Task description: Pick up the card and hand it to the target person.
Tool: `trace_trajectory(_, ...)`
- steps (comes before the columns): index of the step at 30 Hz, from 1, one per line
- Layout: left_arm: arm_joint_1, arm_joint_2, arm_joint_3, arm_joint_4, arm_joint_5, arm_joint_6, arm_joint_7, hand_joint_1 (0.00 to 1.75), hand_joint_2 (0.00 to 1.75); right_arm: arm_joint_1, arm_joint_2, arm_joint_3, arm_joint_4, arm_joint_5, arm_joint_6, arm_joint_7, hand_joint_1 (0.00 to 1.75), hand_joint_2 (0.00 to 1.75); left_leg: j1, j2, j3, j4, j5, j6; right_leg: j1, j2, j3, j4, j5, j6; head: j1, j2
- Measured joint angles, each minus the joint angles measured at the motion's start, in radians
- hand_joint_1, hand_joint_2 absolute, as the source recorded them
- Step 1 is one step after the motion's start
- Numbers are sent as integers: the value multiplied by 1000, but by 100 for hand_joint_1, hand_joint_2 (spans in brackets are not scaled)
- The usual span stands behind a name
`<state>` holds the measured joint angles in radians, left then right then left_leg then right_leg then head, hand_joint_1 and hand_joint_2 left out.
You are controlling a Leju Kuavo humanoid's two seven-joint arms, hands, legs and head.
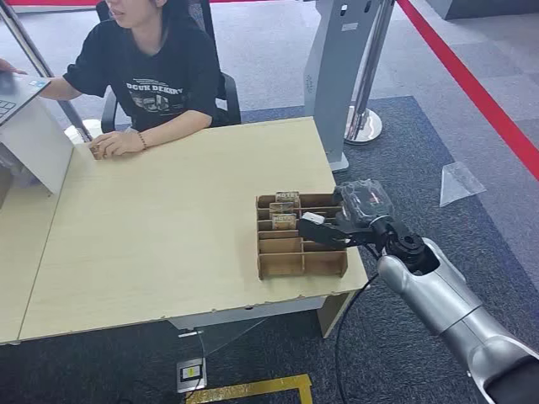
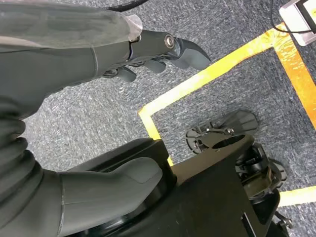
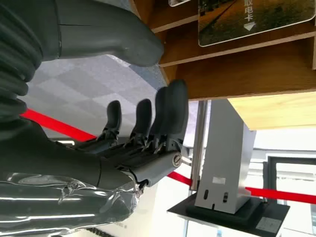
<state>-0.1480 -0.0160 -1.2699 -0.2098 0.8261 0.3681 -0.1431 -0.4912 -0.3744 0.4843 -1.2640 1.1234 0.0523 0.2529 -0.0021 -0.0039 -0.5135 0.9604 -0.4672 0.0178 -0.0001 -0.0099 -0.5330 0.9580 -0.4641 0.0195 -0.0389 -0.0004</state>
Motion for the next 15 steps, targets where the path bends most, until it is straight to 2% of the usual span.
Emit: trace_trajectory(15,0,-7,0,0,0,0,0,0,175,-10,26,18,9,2,-6,-5,96,175,0,0,0,0,0,0,0,0,0,0,0,0,0,0)
